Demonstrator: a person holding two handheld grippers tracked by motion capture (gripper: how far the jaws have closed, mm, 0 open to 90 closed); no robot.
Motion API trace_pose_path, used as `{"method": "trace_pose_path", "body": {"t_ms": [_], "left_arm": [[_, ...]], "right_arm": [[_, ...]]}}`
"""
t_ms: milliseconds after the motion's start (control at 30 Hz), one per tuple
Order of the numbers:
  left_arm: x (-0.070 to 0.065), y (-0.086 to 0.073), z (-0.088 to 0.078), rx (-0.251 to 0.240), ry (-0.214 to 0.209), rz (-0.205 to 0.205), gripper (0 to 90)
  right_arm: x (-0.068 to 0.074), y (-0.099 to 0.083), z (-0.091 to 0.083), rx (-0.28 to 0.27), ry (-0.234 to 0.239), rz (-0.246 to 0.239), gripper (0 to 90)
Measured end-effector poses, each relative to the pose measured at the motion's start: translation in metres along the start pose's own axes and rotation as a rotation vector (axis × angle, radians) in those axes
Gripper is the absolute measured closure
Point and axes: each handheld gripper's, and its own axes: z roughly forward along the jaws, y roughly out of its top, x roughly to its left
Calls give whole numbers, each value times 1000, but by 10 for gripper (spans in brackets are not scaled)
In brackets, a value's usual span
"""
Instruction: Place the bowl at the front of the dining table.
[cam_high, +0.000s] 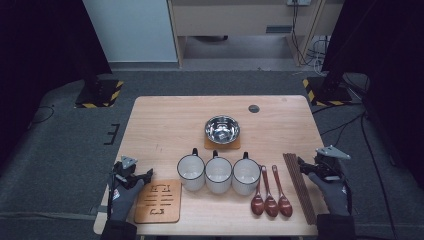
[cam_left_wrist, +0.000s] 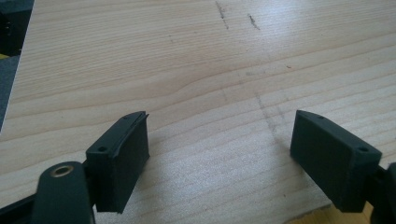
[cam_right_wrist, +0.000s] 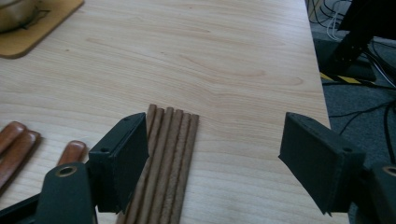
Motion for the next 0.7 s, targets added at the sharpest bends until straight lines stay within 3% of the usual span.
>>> {"method": "trace_pose_path", "body": {"t_ms": [433,700], "left_arm": [[1,0,1,11,7,-23,125],[2,1,2,15,12,-29,101]], "right_arm": [[19,1,-3,15,48,-24,252],[38,-6,-2,38,108,-45,242]]}}
